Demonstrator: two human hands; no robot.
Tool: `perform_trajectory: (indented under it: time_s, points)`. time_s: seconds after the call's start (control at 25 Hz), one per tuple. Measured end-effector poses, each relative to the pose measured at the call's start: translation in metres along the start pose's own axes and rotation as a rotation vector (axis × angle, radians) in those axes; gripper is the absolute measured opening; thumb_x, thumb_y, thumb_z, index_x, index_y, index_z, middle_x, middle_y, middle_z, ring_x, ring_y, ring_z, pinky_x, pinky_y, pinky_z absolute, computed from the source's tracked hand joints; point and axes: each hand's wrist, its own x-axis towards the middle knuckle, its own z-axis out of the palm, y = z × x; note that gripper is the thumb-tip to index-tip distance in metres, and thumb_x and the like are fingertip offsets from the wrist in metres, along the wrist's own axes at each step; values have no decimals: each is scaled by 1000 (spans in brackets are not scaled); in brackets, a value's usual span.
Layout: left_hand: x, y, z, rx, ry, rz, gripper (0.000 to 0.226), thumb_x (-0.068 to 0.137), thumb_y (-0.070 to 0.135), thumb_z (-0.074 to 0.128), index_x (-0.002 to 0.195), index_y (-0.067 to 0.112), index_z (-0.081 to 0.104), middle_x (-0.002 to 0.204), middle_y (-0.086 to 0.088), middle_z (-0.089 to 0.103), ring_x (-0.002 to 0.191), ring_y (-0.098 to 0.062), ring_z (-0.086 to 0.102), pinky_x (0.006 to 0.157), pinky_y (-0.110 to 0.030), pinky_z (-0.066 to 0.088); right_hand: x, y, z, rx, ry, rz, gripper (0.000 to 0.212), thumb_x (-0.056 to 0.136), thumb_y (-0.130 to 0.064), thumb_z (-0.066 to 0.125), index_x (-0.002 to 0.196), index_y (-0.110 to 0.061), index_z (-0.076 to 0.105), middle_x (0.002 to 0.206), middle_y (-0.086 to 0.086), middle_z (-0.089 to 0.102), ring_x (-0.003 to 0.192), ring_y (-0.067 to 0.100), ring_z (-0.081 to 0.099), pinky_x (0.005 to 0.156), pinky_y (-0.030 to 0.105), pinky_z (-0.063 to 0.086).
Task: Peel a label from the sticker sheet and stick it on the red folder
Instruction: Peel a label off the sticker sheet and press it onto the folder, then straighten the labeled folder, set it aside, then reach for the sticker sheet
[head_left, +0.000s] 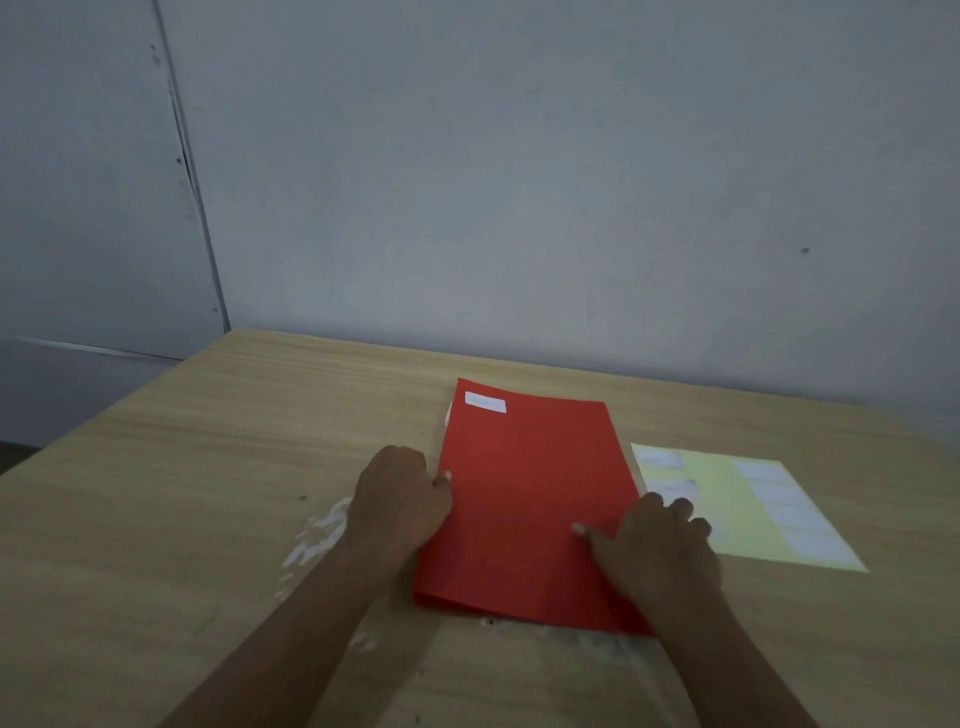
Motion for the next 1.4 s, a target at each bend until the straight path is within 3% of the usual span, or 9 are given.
perform_trajectory:
  time_s: [0.12, 0.32, 0.52, 0.72, 0.92, 1.12, 1.4]
  points:
    - [-18, 4, 8, 47, -32, -12, 33, 92, 35, 57, 91, 5, 71, 91, -11, 68, 94, -28, 67, 70, -30, 42, -8, -4, -2, 6, 18, 27, 80, 75, -72, 62, 122, -8, 53, 127, 15, 47, 122, 35, 43, 96, 43, 43]
    - [-24, 0, 8, 18, 16, -24, 33, 94, 31, 57, 94, 1, 71, 88, -10, 66, 88, -26, 65, 69, -28, 39, -2, -1, -2, 135, -32, 43, 85, 66, -71, 72, 120, -7, 56, 122, 15, 57, 120, 33, 49, 94, 41, 44]
    - [-20, -19, -1, 45, 49, -10, 31, 95, 31, 54, 105, 7, 70, 101, -12, 66, 94, -26, 64, 73, -29, 41, 7, -11, 4, 278, -57, -36, 77, 64, -56, 83, 118, -9, 55, 116, 12, 67, 113, 32, 60, 88, 36, 51]
    - [14, -69, -25, 99, 118, -70, 34, 96, 30, 49, 122, 13, 64, 110, -13, 59, 107, -30, 59, 89, -38, 47, 20, -78, 27, 241, -22, -185, 53, 75, -50, 76, 108, -11, 60, 111, 12, 69, 104, 30, 65, 77, 31, 49]
    - [75, -127, -53, 199, 141, -162, 32, 97, 28, 47, 115, 8, 64, 114, -16, 57, 108, -34, 57, 91, -41, 48, 34, -168, 54, 360, 3, -306, 50, 78, -42, 75, 117, -17, 57, 115, 13, 65, 111, 33, 61, 87, 36, 49]
    - [116, -165, -73, 199, 174, -242, 31, 98, 27, 45, 113, 8, 65, 113, -14, 55, 107, -33, 57, 87, -41, 48, 44, -226, 76, 342, 34, -357, 45, 81, -50, 67, 116, -23, 63, 118, 7, 63, 114, 29, 57, 95, 38, 46]
    - [130, -175, -70, 239, 210, -220, 32, 101, 28, 40, 113, 11, 64, 108, -10, 52, 100, -28, 55, 75, -38, 47, 51, -236, 92, 295, 130, -388, 47, 80, -60, 59, 116, -30, 63, 114, 1, 62, 114, 25, 54, 94, 40, 41]
